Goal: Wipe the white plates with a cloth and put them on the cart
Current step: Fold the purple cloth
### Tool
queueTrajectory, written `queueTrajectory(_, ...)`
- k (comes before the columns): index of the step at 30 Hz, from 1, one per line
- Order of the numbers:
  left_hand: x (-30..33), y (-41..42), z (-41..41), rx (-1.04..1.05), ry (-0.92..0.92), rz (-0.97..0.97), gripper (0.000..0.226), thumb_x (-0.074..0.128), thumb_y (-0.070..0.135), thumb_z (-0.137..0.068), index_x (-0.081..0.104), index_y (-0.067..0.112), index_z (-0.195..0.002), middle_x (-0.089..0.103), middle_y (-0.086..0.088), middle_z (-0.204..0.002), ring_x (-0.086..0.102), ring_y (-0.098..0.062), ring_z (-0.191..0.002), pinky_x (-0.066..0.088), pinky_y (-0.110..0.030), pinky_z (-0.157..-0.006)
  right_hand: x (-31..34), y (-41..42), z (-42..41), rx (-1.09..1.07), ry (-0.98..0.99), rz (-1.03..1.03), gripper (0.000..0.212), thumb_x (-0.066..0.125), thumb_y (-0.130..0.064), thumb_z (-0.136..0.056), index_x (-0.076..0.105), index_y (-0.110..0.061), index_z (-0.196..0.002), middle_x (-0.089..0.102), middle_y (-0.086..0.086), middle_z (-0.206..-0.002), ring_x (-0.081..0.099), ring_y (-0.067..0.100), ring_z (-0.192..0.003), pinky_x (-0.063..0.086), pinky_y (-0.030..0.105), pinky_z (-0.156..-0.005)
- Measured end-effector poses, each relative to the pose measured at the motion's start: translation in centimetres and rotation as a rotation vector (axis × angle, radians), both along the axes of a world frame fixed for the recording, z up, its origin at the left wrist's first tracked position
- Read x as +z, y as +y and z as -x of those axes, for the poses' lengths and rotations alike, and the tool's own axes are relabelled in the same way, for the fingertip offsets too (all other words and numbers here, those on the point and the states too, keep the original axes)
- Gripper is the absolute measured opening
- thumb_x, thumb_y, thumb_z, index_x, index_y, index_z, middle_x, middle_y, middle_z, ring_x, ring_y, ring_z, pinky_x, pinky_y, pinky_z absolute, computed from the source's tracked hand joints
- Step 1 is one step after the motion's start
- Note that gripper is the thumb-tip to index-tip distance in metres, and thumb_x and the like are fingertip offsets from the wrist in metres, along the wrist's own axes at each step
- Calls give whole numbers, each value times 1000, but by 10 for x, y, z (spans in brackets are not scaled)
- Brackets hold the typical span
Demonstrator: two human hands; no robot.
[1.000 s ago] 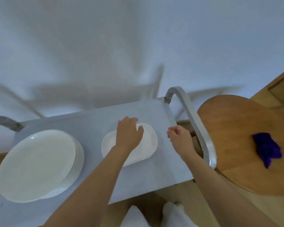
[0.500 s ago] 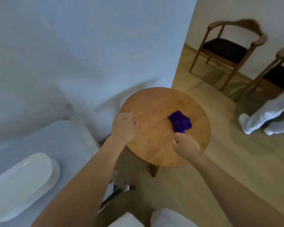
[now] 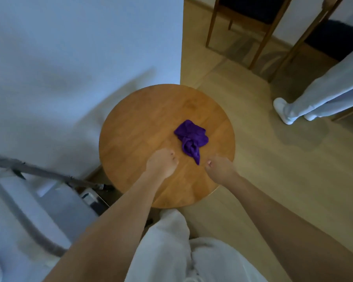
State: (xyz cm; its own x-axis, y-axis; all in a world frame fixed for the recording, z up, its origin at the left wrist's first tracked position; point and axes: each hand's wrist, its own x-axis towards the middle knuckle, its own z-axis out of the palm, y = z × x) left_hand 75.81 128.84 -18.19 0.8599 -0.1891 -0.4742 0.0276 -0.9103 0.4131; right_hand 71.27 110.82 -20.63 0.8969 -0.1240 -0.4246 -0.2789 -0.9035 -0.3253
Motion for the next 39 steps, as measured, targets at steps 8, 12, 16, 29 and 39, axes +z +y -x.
queueTrajectory(8, -68, -37, -46, 161, 255, 33, 47, 48, 35, -97, 45, 12, -139, 53, -7, -138, 48, -24, -127, 36, -35, -106, -37, -2, -51, 27, 34, -93, 18, 42, -19, -93, 56, -12, -100, 54, 9, -108, 55, 28, -98, 30, 27, -70)
queueTrajectory(12, -98, -59, -65, 401, 262, 185, 49, 51, 28, -97, 43, 4, -138, 50, -13, -140, 47, -27, -128, 34, -30, -101, -61, -5, -78, 12, 64, -133, 23, 46, -13, -91, 58, -9, -110, 54, 9, -112, 53, 25, -102, 27, 23, -68)
queueTrajectory(16, -123, -82, -82, 586, 252, 250, 48, 59, 26, -93, 47, -1, -131, 52, -17, -132, 50, -30, -121, 38, -22, -92, -76, -14, -108, 26, 52, -192, 30, 46, -8, -90, 55, -5, -118, 52, 13, -119, 49, 26, -108, 35, 26, -85)
queueTrajectory(29, -67, -63, -77, 508, -31, 517, 11, 42, 13, -98, 45, 23, -93, 54, 8, -80, 51, -5, -70, 37, -13, -57, -49, -16, -178, 444, 240, -435, 45, 52, -3, -85, 51, -18, -127, 57, 0, -123, 50, 19, -117, 44, 27, -91)
queueTrajectory(39, 60, 23, -26, 520, -373, 420, 23, 48, 19, -96, 47, 41, -92, 57, 21, -79, 56, 2, -69, 43, -15, -55, 7, 65, -176, 810, 79, -159, 22, 46, -5, -80, 40, -14, -62, 47, 4, -67, 48, 29, -65, 39, 35, -54)
